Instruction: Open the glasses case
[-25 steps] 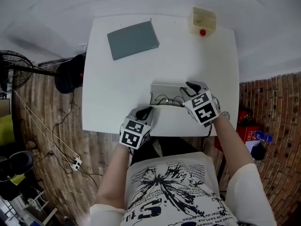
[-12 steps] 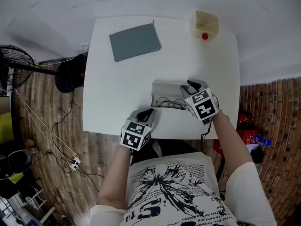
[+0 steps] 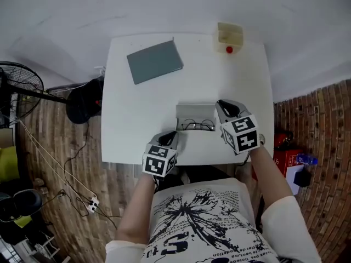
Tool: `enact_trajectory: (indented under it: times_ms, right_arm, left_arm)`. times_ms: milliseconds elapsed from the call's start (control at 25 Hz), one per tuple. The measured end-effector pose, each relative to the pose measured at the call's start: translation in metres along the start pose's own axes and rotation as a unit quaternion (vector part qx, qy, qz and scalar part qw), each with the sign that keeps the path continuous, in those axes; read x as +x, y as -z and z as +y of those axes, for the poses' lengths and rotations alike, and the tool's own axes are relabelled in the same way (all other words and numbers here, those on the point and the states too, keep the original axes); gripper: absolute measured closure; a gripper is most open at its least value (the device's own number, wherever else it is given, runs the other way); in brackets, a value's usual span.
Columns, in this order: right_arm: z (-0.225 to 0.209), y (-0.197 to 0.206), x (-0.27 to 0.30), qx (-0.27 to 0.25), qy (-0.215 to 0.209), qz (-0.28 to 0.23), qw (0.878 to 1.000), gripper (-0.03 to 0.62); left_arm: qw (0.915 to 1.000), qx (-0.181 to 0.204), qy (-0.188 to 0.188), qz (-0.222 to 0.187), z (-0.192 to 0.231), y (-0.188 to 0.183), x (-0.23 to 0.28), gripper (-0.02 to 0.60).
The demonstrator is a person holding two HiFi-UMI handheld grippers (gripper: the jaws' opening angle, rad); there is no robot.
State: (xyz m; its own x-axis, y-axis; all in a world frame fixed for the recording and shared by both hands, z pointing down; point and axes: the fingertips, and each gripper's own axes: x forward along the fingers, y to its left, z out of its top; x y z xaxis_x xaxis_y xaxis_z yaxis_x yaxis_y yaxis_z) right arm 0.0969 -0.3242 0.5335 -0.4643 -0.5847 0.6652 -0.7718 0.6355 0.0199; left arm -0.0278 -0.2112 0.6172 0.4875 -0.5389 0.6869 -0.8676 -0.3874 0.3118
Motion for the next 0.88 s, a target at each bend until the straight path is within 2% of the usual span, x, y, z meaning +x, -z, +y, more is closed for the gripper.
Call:
enact_trajectory:
  times_ms: [40,240,440,640,880]
  right_arm:
    - [0.000,-0.006,-0.010,0.008,0.005,-0.014,1.000,0.579]
    - [0.007,-0.022,-0.054,0.017,0.029,-0.063,0.997,0.582]
    - [0.024,-0.039,-0.100,0.009,0.054,-0.124,0.991,0.582]
    - [0.041,-0.058,-0.146,0.013,0.081,-0.204,0.976,0.582]
    - [0.059,-0.069,-0.187,0.021,0.095,-0.259,0.961,0.582]
  left_arm:
    - [0.9999,0.006,0.002,-0.009,-0.001,-0.006,-0.006,0.568]
    - [0.9976,0.039,0.007,-0.057,-0.007,-0.043,-0.040,0.568]
    - [0.9897,0.079,0.021,-0.117,-0.024,-0.083,-0.087,0.568]
    - [0.9692,0.142,0.039,-0.198,-0.052,-0.129,-0.149,0.568]
    - [0.9418,0.173,0.033,-0.287,-0.067,-0.163,-0.220,0.568]
